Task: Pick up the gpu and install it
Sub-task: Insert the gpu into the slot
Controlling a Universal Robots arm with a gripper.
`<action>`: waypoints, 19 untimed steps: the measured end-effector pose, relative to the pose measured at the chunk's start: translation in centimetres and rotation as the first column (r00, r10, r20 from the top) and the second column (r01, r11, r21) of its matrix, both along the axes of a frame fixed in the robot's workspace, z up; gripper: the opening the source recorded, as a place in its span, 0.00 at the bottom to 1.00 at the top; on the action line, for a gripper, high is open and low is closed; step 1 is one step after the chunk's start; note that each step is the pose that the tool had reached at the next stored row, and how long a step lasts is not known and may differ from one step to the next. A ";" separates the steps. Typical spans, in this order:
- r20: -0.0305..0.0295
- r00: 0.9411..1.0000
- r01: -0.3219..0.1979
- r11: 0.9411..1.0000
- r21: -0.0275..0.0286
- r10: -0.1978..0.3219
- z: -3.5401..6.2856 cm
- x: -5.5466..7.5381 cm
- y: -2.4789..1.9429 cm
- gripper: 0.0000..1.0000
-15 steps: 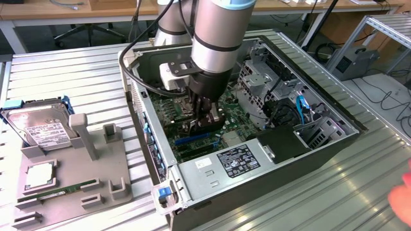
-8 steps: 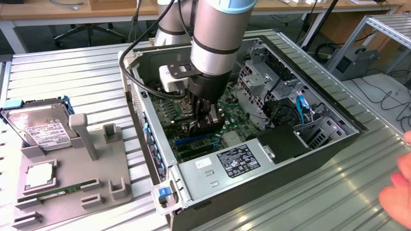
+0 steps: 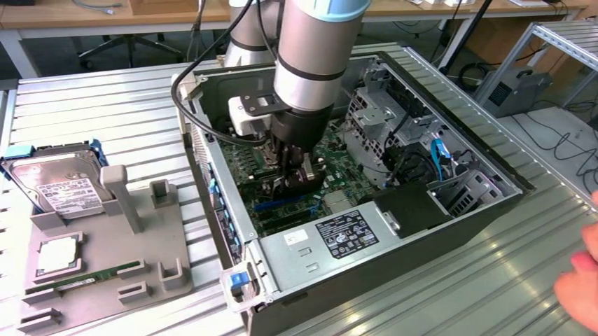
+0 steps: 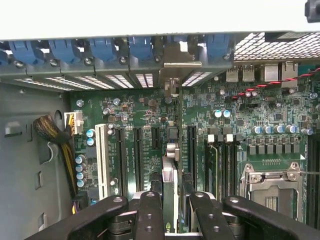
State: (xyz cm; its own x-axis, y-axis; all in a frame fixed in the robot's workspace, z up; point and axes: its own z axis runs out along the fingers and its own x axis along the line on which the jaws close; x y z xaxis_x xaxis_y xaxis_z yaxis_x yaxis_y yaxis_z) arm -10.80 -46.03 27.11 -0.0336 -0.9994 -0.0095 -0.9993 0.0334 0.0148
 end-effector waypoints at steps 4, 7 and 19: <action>0.000 1.000 0.000 1.000 0.000 0.000 -0.15 0.0 0.00 0.26; 0.000 1.000 0.000 1.000 0.000 0.000 -0.25 0.0 0.00 0.26; 0.000 0.999 -0.044 0.999 0.000 0.044 -0.35 0.0 0.39 0.26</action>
